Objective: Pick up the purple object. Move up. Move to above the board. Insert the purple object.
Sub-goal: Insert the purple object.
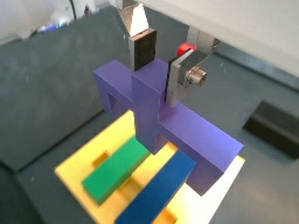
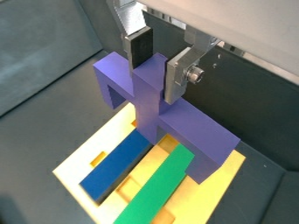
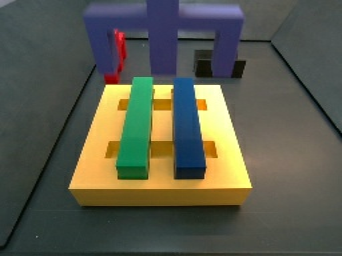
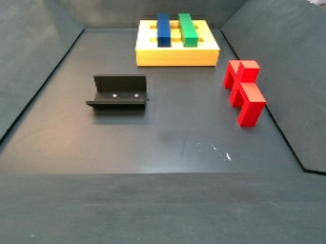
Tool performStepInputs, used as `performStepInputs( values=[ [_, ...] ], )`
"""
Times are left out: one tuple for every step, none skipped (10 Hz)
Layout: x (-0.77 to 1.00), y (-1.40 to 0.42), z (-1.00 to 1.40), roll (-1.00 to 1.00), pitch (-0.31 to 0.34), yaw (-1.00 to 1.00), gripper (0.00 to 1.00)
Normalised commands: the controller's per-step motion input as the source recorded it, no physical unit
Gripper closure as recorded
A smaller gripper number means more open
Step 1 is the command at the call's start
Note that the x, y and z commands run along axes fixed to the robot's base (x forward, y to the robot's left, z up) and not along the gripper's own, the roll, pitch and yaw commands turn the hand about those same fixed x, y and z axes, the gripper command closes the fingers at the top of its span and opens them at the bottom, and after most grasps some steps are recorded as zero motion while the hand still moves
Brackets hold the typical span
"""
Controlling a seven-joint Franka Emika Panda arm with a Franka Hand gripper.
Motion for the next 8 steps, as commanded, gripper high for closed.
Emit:
performStepInputs(
  values=[
    [0.06, -0.26, -0.69, -0.1, -0.199, 0.11, 1.0],
    [0.03, -0.2, -0.68, -0.11, -0.201, 0.13, 1.0],
    [0.0, -0.26, -0.51, 0.05, -0.18, 0.16, 1.0],
    [0.0, -0.16, -0.5, 0.05, -0.14, 0.16, 1.0],
    [-0.03, -0.19, -0.36, 0.1, -0.104, 0.12, 1.0],
    [0.0, -0.21, -0.12, 0.17, -0.004, 0.09, 1.0],
    [0.0, -0.19, -0.19, 0.2, 0.0, 0.07, 1.0],
    [0.0, -0.11, -0.27, 0.16, -0.004, 0.05, 1.0]
  ],
)
